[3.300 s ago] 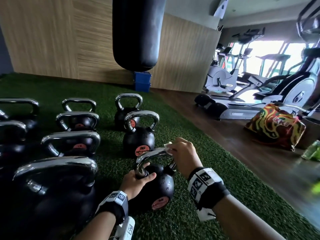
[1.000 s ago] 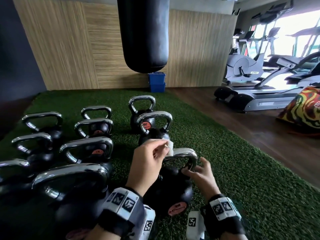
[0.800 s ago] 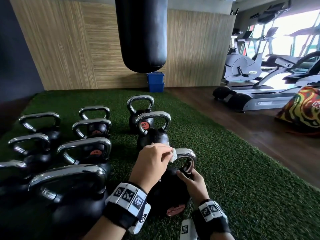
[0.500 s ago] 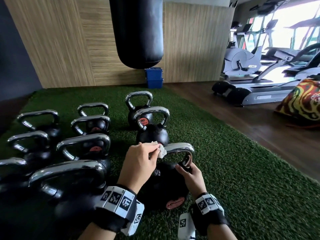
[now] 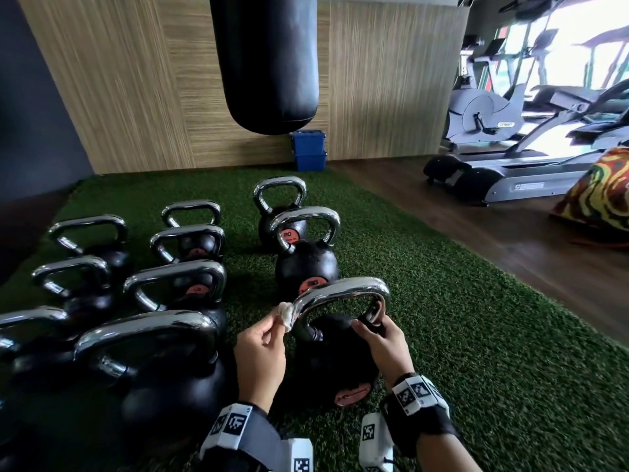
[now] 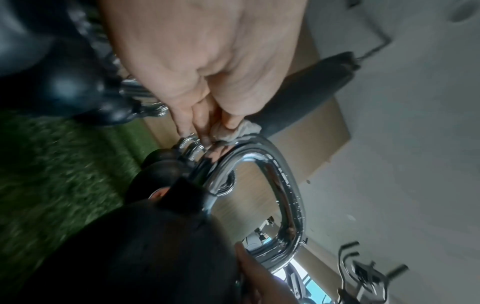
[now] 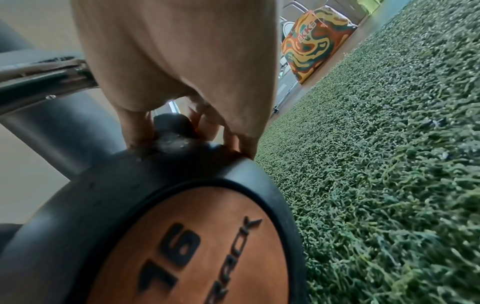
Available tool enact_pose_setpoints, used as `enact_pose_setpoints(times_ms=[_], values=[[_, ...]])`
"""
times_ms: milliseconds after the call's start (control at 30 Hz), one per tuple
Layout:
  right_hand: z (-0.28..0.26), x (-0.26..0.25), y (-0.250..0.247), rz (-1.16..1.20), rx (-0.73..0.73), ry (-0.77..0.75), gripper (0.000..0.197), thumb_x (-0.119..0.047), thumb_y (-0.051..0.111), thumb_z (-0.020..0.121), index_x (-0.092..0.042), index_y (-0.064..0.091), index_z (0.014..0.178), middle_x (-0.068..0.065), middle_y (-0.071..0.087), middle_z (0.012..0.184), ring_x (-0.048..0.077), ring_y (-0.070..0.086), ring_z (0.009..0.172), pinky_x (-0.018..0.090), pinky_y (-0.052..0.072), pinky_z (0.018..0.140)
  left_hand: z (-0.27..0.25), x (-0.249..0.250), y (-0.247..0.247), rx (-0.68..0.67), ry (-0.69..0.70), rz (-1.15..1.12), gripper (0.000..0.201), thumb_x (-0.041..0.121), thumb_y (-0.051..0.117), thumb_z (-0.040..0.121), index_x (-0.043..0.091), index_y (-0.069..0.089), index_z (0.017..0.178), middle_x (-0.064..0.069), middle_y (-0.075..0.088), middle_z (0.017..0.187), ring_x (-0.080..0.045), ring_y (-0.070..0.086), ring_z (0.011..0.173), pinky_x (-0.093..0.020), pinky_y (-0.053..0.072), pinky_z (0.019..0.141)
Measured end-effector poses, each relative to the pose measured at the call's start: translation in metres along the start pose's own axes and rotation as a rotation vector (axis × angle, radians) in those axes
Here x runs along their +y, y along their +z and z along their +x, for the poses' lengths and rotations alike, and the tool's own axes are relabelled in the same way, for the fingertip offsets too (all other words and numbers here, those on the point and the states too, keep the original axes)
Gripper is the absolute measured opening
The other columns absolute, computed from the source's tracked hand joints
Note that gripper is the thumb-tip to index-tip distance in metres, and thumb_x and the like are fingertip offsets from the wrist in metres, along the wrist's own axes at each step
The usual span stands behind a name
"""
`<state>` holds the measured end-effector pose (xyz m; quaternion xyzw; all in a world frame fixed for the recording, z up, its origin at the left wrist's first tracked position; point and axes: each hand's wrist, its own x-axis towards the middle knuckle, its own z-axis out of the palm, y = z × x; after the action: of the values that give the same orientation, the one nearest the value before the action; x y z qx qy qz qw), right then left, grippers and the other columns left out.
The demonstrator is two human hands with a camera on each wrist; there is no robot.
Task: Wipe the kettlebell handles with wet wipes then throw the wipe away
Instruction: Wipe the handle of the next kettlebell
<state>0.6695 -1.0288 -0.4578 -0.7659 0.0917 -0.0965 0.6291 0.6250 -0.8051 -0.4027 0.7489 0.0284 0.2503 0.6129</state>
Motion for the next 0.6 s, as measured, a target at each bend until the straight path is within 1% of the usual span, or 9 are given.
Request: enact_pose_setpoints(times_ms=[67,100,133,233,300,367,400,500,600], values=[[0.000,-0.001,0.001,0.014,0.000,0.002,0.038,-0.059,0.076,0.064,-0.028,0.069,0.086,-0.005,0.075,0.087,0.017,0.072,0.086,0.047,0.058,0.086,-0.007,-0.012,0.004,0.037,-0.088,-0.037,0.022,0.024,0.070,0.096,0.013,0.078,0.113,0.005,0.079,0.102,-0.002,0.073,0.094,-0.016,0.055,0.081],[0.000,-0.002,0.001,0.035,0.001,0.002,0.034,-0.053,0.079,0.066,-0.026,0.069,0.085,-0.003,0.075,0.087,0.017,0.071,0.084,0.048,0.059,0.085,-0.010,-0.018,0.007,0.049,-0.116,-0.029,0.022,0.023,0.071,0.095,0.012,0.078,0.113,0.003,0.079,0.101,-0.002,0.072,0.089,-0.019,0.055,0.079],[-0.001,-0.003,0.001,0.059,0.003,0.004,0.029,-0.044,0.082,0.069,-0.023,0.068,0.084,-0.001,0.075,0.086,0.018,0.071,0.082,0.048,0.059,0.084,-0.014,-0.022,0.009,0.053,-0.128,-0.002,0.021,0.019,0.071,0.095,0.010,0.078,0.113,0.001,0.080,0.099,0.000,0.069,0.083,-0.017,0.053,0.076],[0.003,-0.009,0.000,0.125,-0.011,0.014,0.024,-0.018,0.084,0.076,-0.017,0.068,0.093,0.008,0.076,0.093,0.024,0.071,0.085,0.044,0.059,0.082,-0.021,-0.028,0.013,0.030,-0.127,0.135,0.019,0.009,0.071,0.093,0.008,0.078,0.111,-0.003,0.080,0.100,0.013,0.061,0.072,0.000,0.043,0.066],[0.006,-0.015,-0.001,0.174,-0.034,0.041,0.027,-0.008,0.083,0.076,-0.016,0.069,0.097,0.009,0.076,0.096,0.022,0.071,0.085,0.039,0.060,0.081,-0.022,-0.027,0.011,0.023,-0.147,0.136,0.015,0.015,0.072,0.094,0.015,0.081,0.105,0.004,0.080,0.093,0.017,0.059,0.063,0.001,0.041,0.062],[0.006,-0.018,-0.001,0.205,-0.056,0.059,0.028,-0.005,0.083,0.077,-0.015,0.071,0.100,0.008,0.076,0.096,0.020,0.071,0.085,0.034,0.060,0.079,-0.025,-0.024,0.008,-0.039,-0.175,0.087,0.016,0.028,0.068,0.095,0.030,0.082,0.088,0.012,0.076,0.073,0.011,0.061,0.061,-0.007,0.043,0.058],[0.005,-0.019,-0.001,0.208,-0.060,0.061,0.029,-0.005,0.082,0.077,-0.015,0.072,0.102,0.009,0.076,0.097,0.022,0.071,0.087,0.035,0.059,0.081,-0.027,-0.022,0.007,-0.070,-0.167,0.087,0.020,0.036,0.067,0.095,0.033,0.079,0.080,0.015,0.073,0.066,0.009,0.062,0.062,-0.011,0.042,0.057],[-0.001,-0.022,-0.005,0.205,-0.055,0.042,0.029,-0.006,0.083,0.077,-0.014,0.073,0.103,0.012,0.076,0.099,0.026,0.072,0.092,0.043,0.058,0.089,-0.025,-0.020,0.004,-0.091,-0.071,0.220,0.029,0.052,0.069,0.090,0.032,0.073,0.069,0.023,0.067,0.059,0.011,0.064,0.064,-0.007,0.042,0.057],[-0.010,-0.025,-0.011,0.181,-0.045,0.013,0.027,-0.011,0.085,0.075,-0.018,0.074,0.098,0.007,0.078,0.093,0.027,0.074,0.092,0.042,0.061,0.085,-0.015,-0.019,0.003,-0.103,0.026,0.338,0.046,0.059,0.065,0.086,0.031,0.054,0.052,0.015,0.059,0.047,0.001,0.059,0.049,-0.011,0.036,0.048]])
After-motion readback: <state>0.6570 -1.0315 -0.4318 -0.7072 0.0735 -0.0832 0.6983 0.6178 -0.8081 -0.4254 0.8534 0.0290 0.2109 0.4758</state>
